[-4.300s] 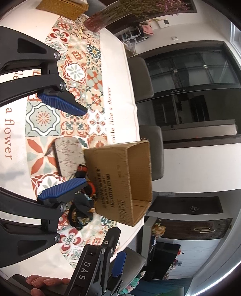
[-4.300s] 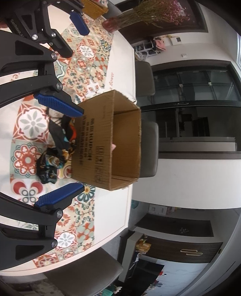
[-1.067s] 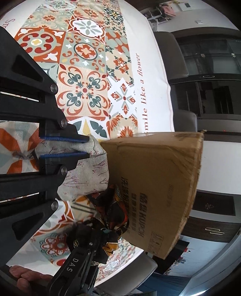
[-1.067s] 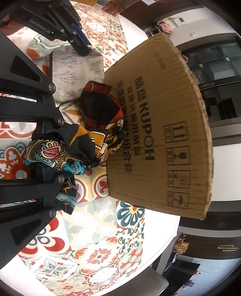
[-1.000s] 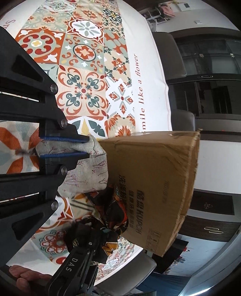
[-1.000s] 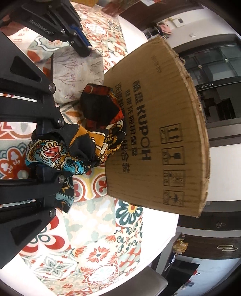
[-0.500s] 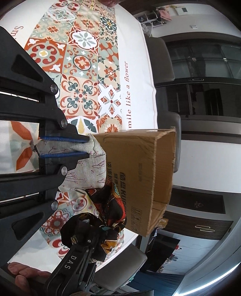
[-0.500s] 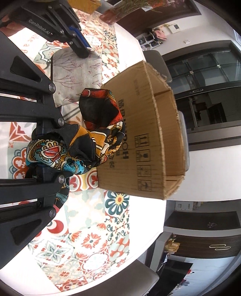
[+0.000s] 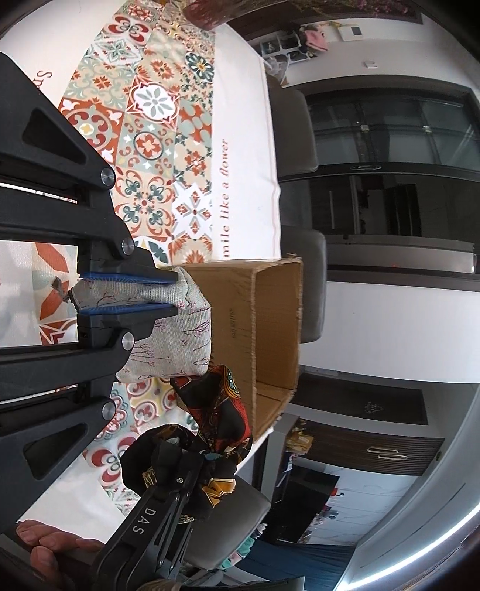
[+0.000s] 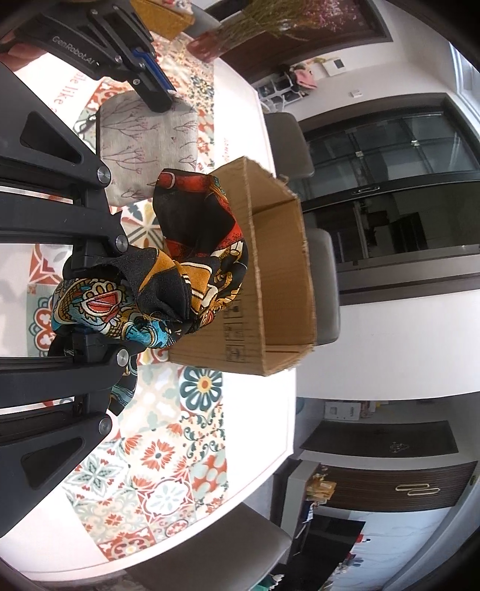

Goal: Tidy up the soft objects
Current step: 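Lift the scarf with right tool while left tool carries the pouch over the box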

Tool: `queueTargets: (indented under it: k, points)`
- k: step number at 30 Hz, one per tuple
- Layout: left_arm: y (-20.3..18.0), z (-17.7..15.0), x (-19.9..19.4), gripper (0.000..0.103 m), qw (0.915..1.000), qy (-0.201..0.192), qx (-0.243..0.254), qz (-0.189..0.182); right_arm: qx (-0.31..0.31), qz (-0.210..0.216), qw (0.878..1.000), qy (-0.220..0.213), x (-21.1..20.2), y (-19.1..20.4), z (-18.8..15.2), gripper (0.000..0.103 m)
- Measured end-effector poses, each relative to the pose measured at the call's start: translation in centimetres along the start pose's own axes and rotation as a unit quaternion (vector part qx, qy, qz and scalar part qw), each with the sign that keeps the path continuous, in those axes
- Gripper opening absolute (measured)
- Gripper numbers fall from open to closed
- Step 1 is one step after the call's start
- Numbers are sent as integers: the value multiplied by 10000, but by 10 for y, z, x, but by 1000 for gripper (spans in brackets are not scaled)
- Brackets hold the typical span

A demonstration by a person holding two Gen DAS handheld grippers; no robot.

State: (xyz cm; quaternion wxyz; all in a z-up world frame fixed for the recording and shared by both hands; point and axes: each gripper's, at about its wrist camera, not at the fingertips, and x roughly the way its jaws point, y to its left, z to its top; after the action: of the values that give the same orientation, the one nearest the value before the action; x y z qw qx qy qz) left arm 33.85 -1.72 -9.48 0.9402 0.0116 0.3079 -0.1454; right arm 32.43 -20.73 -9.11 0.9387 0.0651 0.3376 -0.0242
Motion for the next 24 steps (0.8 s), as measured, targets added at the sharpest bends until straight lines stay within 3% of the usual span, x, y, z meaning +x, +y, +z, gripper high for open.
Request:
queueTargets:
  k: [24]
  points:
    - [-4,60,-34,12,9960,-872,175,-9,-130,179,9964,-815,-43,8,56,19]
